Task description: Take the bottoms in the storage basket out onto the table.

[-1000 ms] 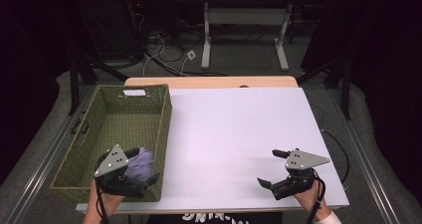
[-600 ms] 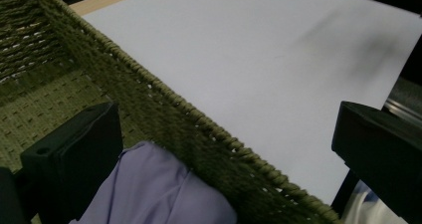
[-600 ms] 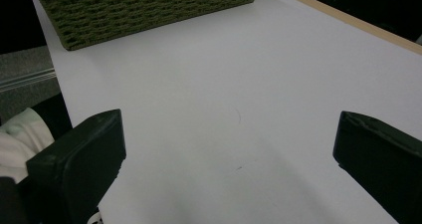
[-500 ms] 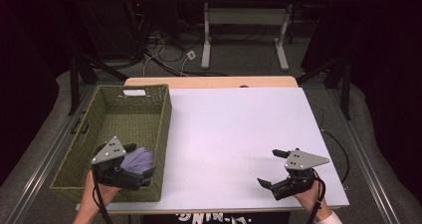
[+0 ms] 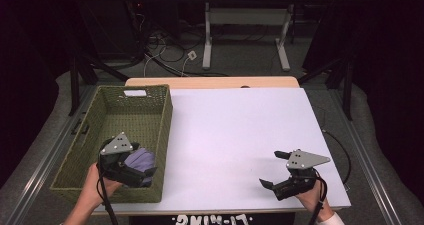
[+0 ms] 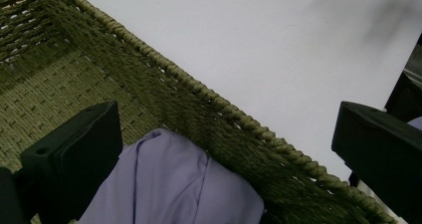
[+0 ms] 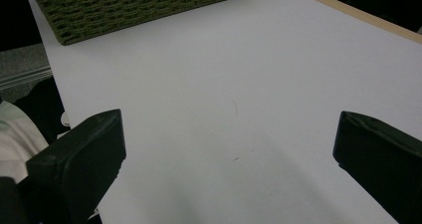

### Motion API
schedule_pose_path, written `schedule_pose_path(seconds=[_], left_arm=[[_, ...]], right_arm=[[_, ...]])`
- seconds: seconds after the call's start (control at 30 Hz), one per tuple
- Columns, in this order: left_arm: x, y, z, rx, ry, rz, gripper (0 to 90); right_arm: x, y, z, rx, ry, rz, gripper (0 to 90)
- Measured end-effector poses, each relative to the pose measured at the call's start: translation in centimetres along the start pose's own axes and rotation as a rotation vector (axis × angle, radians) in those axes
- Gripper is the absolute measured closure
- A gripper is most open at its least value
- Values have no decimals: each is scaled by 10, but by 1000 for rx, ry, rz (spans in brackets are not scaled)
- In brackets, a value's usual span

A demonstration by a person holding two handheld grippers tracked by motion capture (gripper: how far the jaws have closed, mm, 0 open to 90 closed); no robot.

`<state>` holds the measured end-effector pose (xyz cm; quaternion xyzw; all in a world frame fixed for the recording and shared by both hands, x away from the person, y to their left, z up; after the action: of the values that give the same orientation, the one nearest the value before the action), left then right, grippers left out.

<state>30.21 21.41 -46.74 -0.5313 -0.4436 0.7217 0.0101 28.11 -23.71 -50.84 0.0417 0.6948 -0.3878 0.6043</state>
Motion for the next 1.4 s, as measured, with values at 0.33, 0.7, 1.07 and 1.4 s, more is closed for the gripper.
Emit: schedule_pose_path(seconds=[0.33, 0.7, 1.07, 1.4], left_arm=[[0, 9, -10, 18, 3, -82, 0], [-8, 14, -15, 43, 15, -119, 0], [-14, 6, -22, 18, 31, -146, 0], [-10, 4, -27, 21, 31, -177, 0]], right_arm=[[1, 3, 1, 5, -5, -15, 0], [1, 3, 0, 2, -4, -16, 0], [1, 2, 0, 8, -7, -21, 0], [2, 2, -1, 5, -6, -22, 0]])
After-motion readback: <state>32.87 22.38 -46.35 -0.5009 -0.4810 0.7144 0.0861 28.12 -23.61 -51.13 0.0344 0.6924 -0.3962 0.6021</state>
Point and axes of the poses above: each handheld gripper's, and its own axes: y roughly forward along the jaws, x roughly out of its underside, z roughly to its right, the point moved 3 cm from there along y, roughly forward along the jaws
